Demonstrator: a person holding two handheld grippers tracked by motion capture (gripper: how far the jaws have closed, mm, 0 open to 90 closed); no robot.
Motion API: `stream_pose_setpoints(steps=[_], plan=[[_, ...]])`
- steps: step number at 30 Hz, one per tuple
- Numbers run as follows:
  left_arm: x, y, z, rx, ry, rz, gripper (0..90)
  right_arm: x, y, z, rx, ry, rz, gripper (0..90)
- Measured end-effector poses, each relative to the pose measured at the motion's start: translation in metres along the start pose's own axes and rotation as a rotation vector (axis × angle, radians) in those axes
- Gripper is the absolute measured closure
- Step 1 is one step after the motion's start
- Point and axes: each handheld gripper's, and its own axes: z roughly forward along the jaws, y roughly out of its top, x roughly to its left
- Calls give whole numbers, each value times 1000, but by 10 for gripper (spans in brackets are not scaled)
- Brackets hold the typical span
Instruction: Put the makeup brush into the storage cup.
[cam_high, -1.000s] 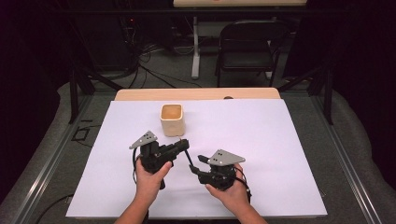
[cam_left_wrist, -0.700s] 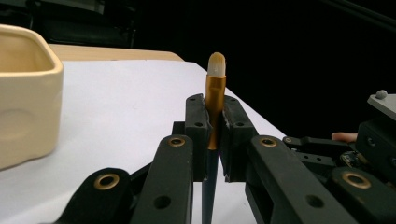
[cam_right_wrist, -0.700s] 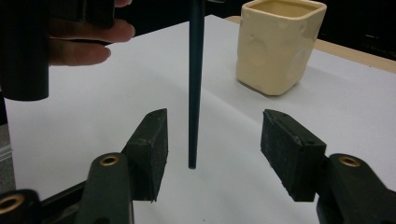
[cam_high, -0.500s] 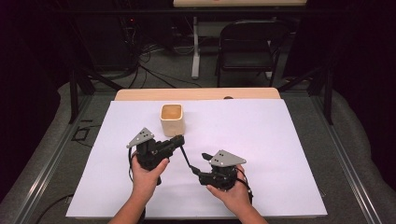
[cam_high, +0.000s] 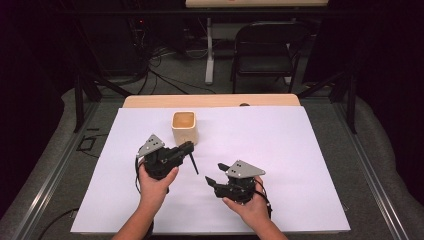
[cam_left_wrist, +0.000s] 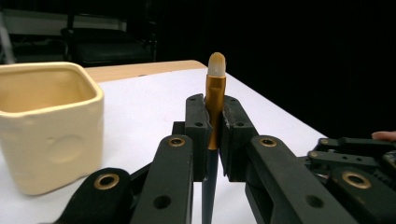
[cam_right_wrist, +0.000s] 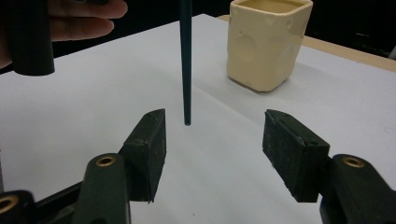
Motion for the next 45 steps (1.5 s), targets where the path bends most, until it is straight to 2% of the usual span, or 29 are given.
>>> stream_pose_setpoints(steps=[19, 32, 45], plan=[[9, 6, -3, -4, 39, 1, 833, -4, -1, -2, -6, -2, 22, 398], [14, 16, -8, 0, 67, 29, 833, -5, -1, -2, -9, 3, 31, 398], [21, 25, -9, -25, 89, 68, 833, -6, -1, -2, -16, 1, 35, 399]])
